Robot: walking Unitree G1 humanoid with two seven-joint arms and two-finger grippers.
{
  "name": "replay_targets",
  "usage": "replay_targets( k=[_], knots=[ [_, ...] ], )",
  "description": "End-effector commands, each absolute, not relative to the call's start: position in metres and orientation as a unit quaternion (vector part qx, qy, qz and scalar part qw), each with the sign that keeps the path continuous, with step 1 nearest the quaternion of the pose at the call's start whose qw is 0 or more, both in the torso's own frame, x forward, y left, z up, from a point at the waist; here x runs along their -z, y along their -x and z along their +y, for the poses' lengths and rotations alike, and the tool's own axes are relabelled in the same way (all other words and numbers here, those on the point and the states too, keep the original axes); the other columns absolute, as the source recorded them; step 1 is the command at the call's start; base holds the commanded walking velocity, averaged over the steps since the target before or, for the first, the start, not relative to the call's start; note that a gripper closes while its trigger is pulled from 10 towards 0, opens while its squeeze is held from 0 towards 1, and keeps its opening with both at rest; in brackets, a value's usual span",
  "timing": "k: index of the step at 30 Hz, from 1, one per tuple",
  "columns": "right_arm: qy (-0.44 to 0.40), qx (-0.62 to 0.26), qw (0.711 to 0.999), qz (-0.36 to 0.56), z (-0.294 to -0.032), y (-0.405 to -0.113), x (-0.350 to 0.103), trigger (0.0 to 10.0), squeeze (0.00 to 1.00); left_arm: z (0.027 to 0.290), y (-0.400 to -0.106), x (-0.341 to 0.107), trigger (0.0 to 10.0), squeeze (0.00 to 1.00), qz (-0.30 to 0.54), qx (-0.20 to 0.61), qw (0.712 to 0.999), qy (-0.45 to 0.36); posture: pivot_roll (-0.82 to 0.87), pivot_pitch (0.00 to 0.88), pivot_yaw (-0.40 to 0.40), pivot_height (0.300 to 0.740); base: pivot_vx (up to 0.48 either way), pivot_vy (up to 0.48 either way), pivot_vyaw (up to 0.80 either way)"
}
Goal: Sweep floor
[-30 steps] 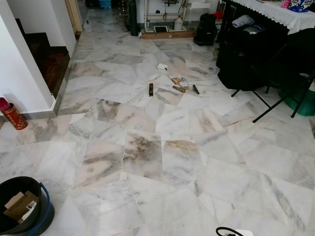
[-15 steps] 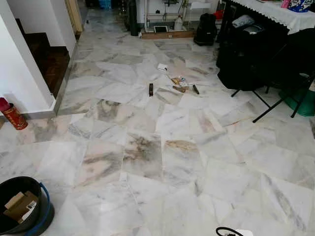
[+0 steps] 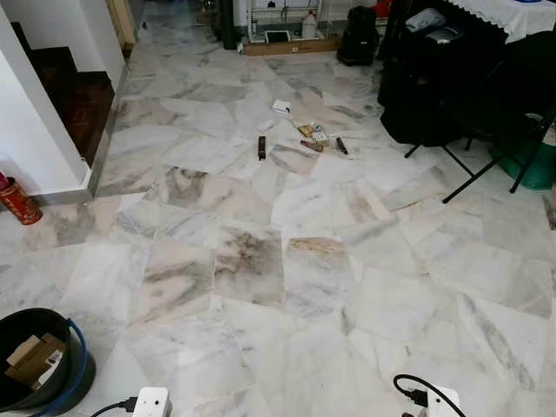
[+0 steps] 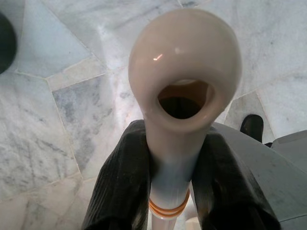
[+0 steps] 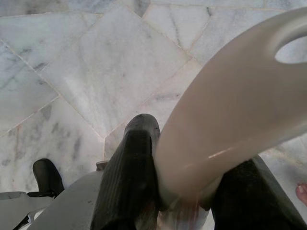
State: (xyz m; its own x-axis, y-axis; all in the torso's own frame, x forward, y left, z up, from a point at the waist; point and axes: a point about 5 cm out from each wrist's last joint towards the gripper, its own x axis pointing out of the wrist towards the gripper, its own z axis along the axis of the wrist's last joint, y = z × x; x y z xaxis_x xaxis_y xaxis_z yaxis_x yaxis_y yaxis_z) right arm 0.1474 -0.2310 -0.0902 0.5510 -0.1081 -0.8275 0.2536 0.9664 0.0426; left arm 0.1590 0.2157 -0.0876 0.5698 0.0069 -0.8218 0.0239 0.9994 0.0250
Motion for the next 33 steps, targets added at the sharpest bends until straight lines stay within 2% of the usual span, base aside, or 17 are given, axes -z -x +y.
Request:
replay_targets(
  k=[1,4,5,11,15,27,33],
  knots=[
    [-0.080,0.101,0.872,0.472,-0.232,-0.140,0.093,10.0,0.00,0.215,-0.158,0.087,10.0,0.00,0.456,0.010,0.889,-0.021,-0.08,0.057,-0.030,0.740,0.000,0.000,0.00],
    [-0.062,0.086,0.871,0.480,-0.233,-0.138,0.093,10.0,0.00,0.215,-0.158,0.087,10.0,0.00,0.456,0.009,0.890,-0.021,-0.09,0.061,-0.033,0.740,0.000,0.000,0.00],
    [-0.030,0.065,0.869,0.490,-0.235,-0.135,0.094,10.0,0.00,0.215,-0.158,0.088,10.0,0.00,0.457,0.011,0.889,-0.022,-0.09,0.060,-0.036,0.740,0.000,0.000,0.00],
    [-0.005,0.058,0.868,0.493,-0.234,-0.132,0.095,10.0,0.00,0.212,-0.157,0.088,10.0,0.00,0.457,0.014,0.889,-0.023,-0.08,0.057,-0.035,0.740,0.000,0.000,0.00],
    [-0.007,0.057,0.871,0.487,-0.227,-0.134,0.096,10.0,0.00,0.213,-0.159,0.087,10.0,0.00,0.451,0.013,0.892,-0.022,-0.09,0.054,-0.033,0.740,0.000,0.000,0.00],
    [-0.013,0.071,0.887,0.457,-0.229,-0.148,0.090,10.0,0.00,0.214,-0.163,0.085,10.0,0.00,0.440,0.012,0.898,-0.015,-0.09,0.051,-0.029,0.740,0.000,0.000,0.00],
    [-0.020,0.074,0.891,0.448,-0.228,-0.150,0.088,10.0,0.00,0.214,-0.163,0.085,10.0,0.00,0.443,0.017,0.897,-0.011,-0.09,0.058,-0.029,0.740,0.360,0.000,0.00]
  ],
)
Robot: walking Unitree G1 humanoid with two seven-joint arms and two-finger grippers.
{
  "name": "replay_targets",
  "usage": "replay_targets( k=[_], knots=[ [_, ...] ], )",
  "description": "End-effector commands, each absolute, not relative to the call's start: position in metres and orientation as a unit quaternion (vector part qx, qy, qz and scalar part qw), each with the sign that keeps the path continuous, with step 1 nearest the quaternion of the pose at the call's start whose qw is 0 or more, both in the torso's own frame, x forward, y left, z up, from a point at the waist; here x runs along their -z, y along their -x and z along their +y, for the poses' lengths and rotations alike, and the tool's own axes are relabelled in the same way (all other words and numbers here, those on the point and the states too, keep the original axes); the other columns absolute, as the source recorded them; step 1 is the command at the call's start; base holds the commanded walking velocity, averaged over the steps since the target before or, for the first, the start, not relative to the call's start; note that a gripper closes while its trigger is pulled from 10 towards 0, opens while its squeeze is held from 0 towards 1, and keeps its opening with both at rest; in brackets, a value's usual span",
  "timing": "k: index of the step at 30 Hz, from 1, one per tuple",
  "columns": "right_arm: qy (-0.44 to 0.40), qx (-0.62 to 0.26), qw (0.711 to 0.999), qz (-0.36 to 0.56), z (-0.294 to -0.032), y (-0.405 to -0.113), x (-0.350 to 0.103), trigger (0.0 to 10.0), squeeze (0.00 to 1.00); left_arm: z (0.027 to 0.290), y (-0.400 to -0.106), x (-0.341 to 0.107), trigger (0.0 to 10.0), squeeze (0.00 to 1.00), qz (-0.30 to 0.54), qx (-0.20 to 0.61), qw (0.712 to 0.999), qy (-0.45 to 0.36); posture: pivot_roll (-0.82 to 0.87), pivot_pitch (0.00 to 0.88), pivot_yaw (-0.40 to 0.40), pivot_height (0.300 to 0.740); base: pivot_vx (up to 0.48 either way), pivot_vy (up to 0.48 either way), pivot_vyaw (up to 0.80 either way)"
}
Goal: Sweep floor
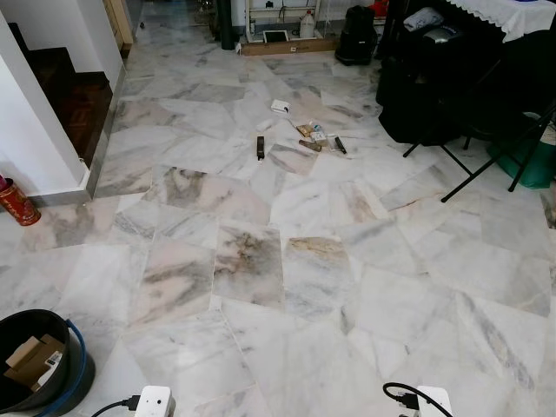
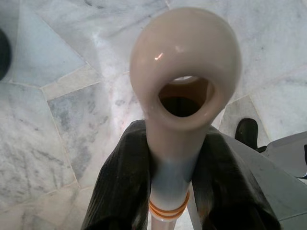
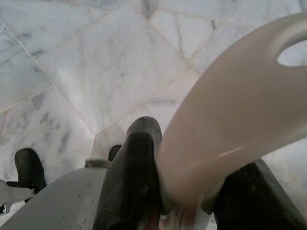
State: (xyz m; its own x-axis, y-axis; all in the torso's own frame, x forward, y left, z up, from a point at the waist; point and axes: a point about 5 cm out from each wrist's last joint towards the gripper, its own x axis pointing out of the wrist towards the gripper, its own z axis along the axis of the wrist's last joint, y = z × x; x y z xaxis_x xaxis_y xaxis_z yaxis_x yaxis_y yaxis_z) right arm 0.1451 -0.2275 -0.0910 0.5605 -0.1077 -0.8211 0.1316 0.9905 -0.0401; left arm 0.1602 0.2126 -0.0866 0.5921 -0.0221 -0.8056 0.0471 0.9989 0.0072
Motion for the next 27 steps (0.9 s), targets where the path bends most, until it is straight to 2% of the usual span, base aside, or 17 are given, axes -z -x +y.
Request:
replay_targets(
  k=[1,12,20,27],
  knots=[
    [-0.020,0.074,0.891,0.448,-0.227,-0.150,0.088,10.0,0.00,0.214,-0.162,0.085,10.0,0.00,0.442,0.018,0.897,-0.011,-0.09,0.058,-0.029,0.740,0.368,0.000,0.00],
    [-0.023,0.077,0.894,0.440,-0.230,-0.154,0.086,10.0,0.00,0.210,-0.161,0.086,10.0,0.00,0.445,0.020,0.895,-0.007,-0.11,0.000,-0.035,0.740,0.370,0.000,0.00],
    [-0.030,0.075,0.903,0.421,-0.225,-0.169,0.081,10.0,0.00,0.210,-0.179,0.079,10.0,0.00,0.430,0.024,0.903,-0.009,-0.11,0.000,-0.025,0.740,0.370,0.000,0.00],
    [-0.039,0.081,0.901,0.424,-0.223,-0.166,0.083,10.0,0.00,0.210,-0.178,0.079,10.0,0.00,0.431,0.023,0.902,-0.010,-0.10,0.000,-0.021,0.740,0.370,0.000,0.00]
  ],
)
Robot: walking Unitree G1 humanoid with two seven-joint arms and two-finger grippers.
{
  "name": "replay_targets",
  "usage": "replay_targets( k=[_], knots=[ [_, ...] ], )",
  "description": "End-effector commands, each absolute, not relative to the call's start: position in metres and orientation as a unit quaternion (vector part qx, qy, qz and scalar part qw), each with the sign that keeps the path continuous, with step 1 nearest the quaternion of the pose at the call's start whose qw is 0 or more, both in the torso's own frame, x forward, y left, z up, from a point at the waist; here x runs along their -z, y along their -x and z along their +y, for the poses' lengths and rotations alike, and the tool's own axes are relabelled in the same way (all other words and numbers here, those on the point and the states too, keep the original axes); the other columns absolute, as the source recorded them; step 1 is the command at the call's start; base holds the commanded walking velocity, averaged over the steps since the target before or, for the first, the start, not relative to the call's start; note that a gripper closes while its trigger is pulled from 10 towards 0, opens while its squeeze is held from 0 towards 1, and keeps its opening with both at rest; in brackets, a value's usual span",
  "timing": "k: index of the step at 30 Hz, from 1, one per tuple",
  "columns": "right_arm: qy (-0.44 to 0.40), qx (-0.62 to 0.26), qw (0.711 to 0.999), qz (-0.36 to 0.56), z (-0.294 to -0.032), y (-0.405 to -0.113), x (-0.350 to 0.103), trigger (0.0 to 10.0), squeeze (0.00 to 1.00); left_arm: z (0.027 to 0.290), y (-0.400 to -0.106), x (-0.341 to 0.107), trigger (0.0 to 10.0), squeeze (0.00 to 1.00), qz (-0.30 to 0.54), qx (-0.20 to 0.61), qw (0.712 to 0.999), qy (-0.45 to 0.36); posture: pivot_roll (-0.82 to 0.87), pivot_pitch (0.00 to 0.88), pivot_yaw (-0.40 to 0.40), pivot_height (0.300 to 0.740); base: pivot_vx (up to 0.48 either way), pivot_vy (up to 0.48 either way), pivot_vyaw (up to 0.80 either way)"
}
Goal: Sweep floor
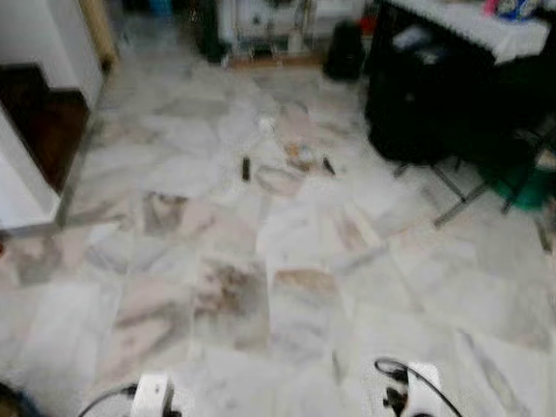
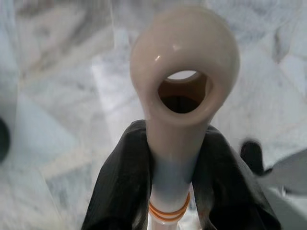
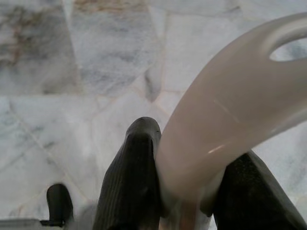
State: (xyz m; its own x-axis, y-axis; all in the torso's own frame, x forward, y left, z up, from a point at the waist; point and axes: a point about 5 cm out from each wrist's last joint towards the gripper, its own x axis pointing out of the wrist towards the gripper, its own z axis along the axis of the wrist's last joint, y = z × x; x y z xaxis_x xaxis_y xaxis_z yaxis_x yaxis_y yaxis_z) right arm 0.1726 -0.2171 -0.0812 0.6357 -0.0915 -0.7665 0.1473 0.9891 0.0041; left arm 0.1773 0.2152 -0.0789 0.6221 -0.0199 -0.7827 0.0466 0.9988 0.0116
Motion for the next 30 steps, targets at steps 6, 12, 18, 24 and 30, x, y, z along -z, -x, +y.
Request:
replay_targets(
  k=[6,12,18,24,30],
  knots=[
    [-0.041,0.080,0.901,0.425,-0.2217,-0.1646,0.0836,10.0,0.00,0.2104,-0.1740,0.0811,10.0,0.00,0.436,0.023,0.900,-0.010,-0.10,0.000,-0.020,0.740,0.370,0.000,0.00],
    [-0.038,0.076,0.902,0.422,-0.2225,-0.1649,0.0830,10.0,0.00,0.2115,-0.1725,0.0815,10.0,0.00,0.437,0.023,0.899,-0.011,-0.10,0.000,-0.023,0.740,0.370,0.000,0.00],
    [-0.013,0.067,0.905,0.420,-0.2248,-0.1650,0.0820,10.0,0.00,0.2116,-0.1704,0.0824,10.0,0.00,0.439,0.022,0.898,-0.011,-0.10,0.000,-0.028,0.740,0.370,0.000,0.00],
    [-0.019,0.069,0.905,0.418,-0.2241,-0.1642,0.0824,10.0,0.00,0.2108,-0.1689,0.0832,10.0,0.00,0.440,0.021,0.898,-0.010,-0.09,0.000,-0.034,0.740,0.369,0.000,0.62],
    [-0.028,0.075,0.906,0.415,-0.2254,-0.1646,0.0818,10.0,0.00,0.2095,-0.1718,0.0820,10.0,0.00,0.433,0.018,0.901,-0.007,-0.09,0.000,-0.039,0.740,0.369,0.000,0.07]
  ],
)
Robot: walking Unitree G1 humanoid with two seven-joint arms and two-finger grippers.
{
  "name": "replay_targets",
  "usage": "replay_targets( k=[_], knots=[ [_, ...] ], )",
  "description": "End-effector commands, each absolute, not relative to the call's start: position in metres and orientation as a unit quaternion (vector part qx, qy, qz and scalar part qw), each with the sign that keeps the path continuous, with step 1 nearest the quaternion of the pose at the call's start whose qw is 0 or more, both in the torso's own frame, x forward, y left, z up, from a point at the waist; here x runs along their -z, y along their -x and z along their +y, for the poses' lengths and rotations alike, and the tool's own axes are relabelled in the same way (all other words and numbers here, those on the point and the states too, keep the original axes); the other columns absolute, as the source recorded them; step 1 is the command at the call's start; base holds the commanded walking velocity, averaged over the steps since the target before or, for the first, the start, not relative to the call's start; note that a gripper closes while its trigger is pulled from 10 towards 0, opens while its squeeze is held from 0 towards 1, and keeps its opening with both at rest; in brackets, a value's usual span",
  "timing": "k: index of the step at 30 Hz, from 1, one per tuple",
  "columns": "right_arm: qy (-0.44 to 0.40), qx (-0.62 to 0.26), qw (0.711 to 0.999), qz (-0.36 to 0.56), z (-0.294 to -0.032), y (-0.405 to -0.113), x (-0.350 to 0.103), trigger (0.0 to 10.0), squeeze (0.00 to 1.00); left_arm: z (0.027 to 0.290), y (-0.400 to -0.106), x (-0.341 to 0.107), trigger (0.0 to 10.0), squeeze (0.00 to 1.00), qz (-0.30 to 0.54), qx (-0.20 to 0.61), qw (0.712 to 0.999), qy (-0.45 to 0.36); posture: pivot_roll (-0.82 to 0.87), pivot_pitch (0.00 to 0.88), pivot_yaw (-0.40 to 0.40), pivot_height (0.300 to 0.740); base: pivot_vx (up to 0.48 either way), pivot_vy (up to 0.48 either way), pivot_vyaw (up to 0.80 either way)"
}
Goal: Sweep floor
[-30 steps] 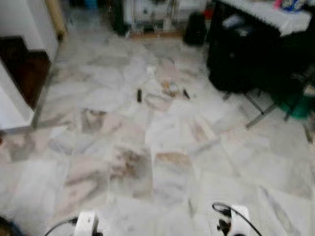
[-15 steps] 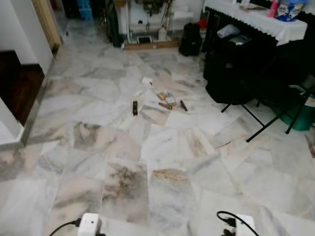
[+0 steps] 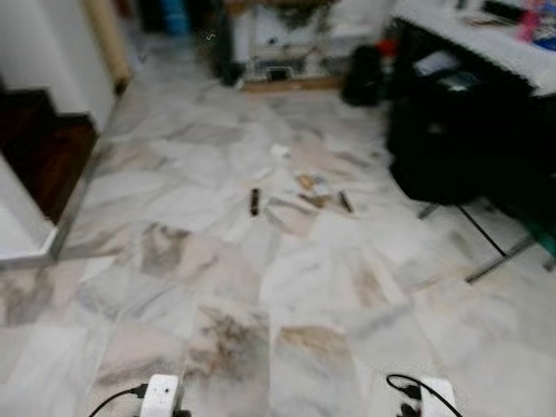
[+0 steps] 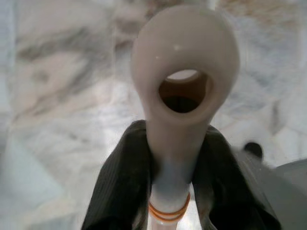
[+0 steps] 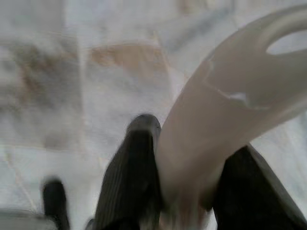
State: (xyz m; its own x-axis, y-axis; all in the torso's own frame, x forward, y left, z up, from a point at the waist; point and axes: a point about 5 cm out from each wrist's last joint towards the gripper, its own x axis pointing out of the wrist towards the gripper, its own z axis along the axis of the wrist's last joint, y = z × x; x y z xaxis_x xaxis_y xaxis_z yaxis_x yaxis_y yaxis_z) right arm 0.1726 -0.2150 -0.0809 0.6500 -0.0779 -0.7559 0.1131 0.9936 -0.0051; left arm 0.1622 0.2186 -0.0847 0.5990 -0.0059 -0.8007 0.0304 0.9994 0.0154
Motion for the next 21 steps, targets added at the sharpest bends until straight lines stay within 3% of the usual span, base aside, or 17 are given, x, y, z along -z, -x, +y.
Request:
replay_targets(
  k=[1,16,21],
  knots=[
    [-0.027,0.076,0.907,0.414,-0.2259,-0.1648,0.0816,10.0,0.00,0.2094,-0.1728,0.0815,10.0,0.00,0.431,0.018,0.902,-0.006,-0.09,0.002,-0.041,0.740,0.371,0.000,0.00],
    [-0.013,0.069,0.913,0.401,-0.2291,-0.1747,0.0761,10.0,0.00,0.2106,-0.1749,0.0801,10.0,0.00,0.424,0.008,0.906,-0.001,-0.09,0.025,-0.041,0.740,0.371,0.000,0.00],
    [-0.015,0.067,0.913,0.401,-0.2249,-0.1731,0.0776,10.0,0.00,0.2105,-0.1744,0.0805,10.0,0.00,0.425,0.008,0.905,0.000,-0.09,0.031,-0.041,0.740,0.370,0.000,0.42]
  ],
)
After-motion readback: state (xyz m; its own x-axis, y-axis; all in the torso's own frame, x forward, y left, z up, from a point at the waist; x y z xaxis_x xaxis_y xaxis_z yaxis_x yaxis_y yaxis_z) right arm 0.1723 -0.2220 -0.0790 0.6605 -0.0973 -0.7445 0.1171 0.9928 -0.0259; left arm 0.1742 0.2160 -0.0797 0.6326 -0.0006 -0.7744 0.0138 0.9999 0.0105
